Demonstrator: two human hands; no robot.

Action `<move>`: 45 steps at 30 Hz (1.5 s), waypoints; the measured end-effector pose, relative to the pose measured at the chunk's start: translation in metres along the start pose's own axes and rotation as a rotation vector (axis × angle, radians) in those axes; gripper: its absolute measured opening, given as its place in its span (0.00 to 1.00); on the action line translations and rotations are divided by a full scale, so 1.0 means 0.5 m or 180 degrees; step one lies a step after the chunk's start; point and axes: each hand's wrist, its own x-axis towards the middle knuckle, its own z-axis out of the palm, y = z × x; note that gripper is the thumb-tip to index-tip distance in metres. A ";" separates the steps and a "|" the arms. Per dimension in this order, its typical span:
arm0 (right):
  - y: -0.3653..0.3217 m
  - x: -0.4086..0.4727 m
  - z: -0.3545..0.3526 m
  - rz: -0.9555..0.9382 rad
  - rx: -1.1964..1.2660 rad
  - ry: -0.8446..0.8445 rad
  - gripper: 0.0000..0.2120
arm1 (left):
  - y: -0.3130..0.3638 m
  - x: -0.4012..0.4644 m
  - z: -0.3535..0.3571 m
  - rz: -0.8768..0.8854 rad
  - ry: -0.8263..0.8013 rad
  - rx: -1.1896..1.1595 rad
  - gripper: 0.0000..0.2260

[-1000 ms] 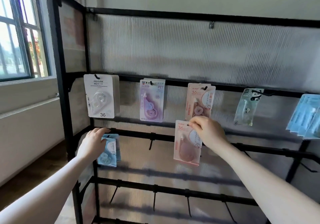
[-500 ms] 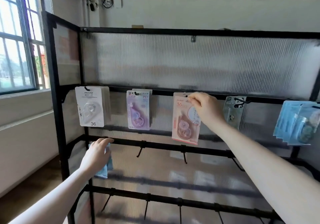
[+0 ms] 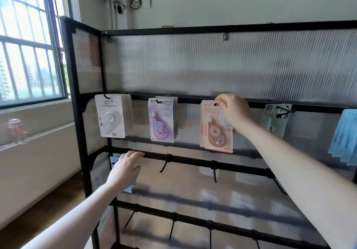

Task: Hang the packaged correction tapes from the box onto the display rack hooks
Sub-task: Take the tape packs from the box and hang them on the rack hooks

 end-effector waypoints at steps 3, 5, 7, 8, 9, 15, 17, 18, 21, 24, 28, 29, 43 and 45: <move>0.006 0.008 0.007 0.0002 0.0010 -0.0051 0.10 | 0.008 0.005 0.004 0.0055 -0.0030 0.0053 0.20; 0.013 0.013 0.014 -0.0005 -0.0100 -0.0134 0.11 | 0.015 0.009 0.008 0.0052 -0.0063 0.0095 0.20; 0.021 0.016 0.021 0.0023 -0.0186 -0.0176 0.11 | 0.022 0.012 0.014 0.0056 -0.0085 0.0141 0.20; 0.024 0.017 0.024 0.0041 -0.0201 -0.0176 0.11 | 0.025 0.013 0.017 0.0065 -0.0084 0.0161 0.20; 0.025 0.018 0.026 0.0045 -0.0213 -0.0169 0.11 | 0.026 0.013 0.020 0.0066 -0.0091 0.0174 0.20; 0.019 0.018 0.042 -0.0014 -0.0453 -0.0082 0.13 | 0.019 0.018 0.039 0.0071 -0.0154 0.0192 0.20; 0.023 0.017 0.047 -0.0048 -0.0562 -0.0005 0.12 | 0.015 0.016 0.046 0.0075 -0.0193 0.0187 0.20; 0.026 0.016 0.049 -0.0065 -0.0608 0.0048 0.12 | 0.014 0.016 0.049 0.0091 -0.0199 0.0193 0.20; 0.029 0.007 0.053 -0.0172 -0.0641 0.0345 0.11 | 0.010 0.017 0.054 0.0099 -0.0218 0.0187 0.20; 0.040 -0.019 0.057 -0.0267 -0.0778 0.0680 0.16 | 0.006 0.015 0.053 0.0089 -0.0207 0.0210 0.20; 0.062 -0.072 0.072 0.0049 -0.0863 0.0577 0.26 | 0.000 0.008 0.054 0.0080 -0.0164 0.0376 0.19; 0.067 -0.087 0.075 0.0143 -0.0851 0.0524 0.27 | 0.000 0.007 0.054 0.0033 -0.0154 0.0416 0.19; 0.096 -0.336 0.207 0.0660 -0.0754 -0.0729 0.20 | -0.022 -0.094 0.138 -0.0177 -0.0660 0.0536 0.20; 0.095 -0.375 0.231 0.0776 -0.0709 -0.0837 0.22 | -0.038 -0.119 0.160 -0.0241 -0.0768 0.0562 0.20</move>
